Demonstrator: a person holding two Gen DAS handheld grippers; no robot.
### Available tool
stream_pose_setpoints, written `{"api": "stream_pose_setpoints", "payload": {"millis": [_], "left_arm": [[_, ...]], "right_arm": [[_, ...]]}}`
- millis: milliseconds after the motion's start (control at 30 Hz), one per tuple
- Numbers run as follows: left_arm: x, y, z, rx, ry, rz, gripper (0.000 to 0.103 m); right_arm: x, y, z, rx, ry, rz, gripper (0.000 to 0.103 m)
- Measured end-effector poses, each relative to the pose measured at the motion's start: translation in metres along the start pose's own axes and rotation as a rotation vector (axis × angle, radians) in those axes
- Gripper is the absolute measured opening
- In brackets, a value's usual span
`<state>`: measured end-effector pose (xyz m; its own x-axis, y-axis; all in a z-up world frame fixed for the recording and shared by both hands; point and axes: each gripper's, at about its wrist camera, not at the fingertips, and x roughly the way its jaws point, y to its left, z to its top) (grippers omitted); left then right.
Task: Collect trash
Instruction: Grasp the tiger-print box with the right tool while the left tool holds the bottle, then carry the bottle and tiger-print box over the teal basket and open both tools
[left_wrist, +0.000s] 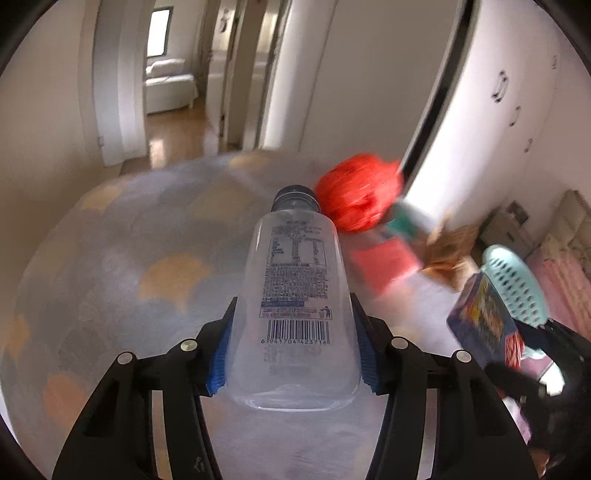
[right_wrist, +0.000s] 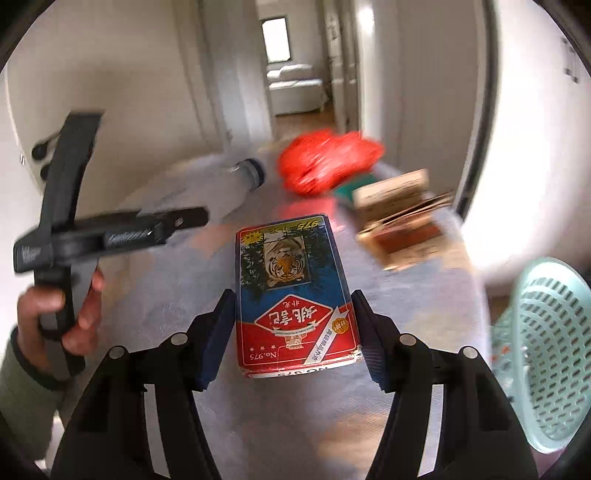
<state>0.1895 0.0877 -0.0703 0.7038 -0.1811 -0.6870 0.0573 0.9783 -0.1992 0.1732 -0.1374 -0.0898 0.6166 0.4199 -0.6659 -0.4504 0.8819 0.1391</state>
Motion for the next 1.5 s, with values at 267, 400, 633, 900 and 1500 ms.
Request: {"api": "stream_pose_setpoints", "payload": {"millis": [267, 400, 633, 900, 1500], "left_arm": [[-0.038, -0.061, 0.011, 0.057, -0.095, -0.134, 0.053], [-0.044, -0.099, 0.015, 0.120, -0.116, -0.191, 0.053], [-0.021, -0.196, 0.025, 0.249, -0.106, -0.303, 0.053], [0.043, -0.281, 0.022, 0.349, 0.011, -0.400, 0.053], [0.093, -0.321, 0.006, 0.383, 0.095, -0.400, 0.066]], "right_arm": [[-0.064, -0.054, -0.005, 0.139, -0.106, -0.033, 0.059], [-0.092, -0.080, -0.012, 0.182, -0.153, -0.121, 0.059], [-0.118, -0.153, -0.028, 0.333, -0.160, -0.279, 0.059], [-0.128, -0.226, -0.054, 0.542, -0.125, -0.403, 0.059], [-0.106, -0.265, -0.073, 0.689, -0.070, -0.425, 0.063]]}}
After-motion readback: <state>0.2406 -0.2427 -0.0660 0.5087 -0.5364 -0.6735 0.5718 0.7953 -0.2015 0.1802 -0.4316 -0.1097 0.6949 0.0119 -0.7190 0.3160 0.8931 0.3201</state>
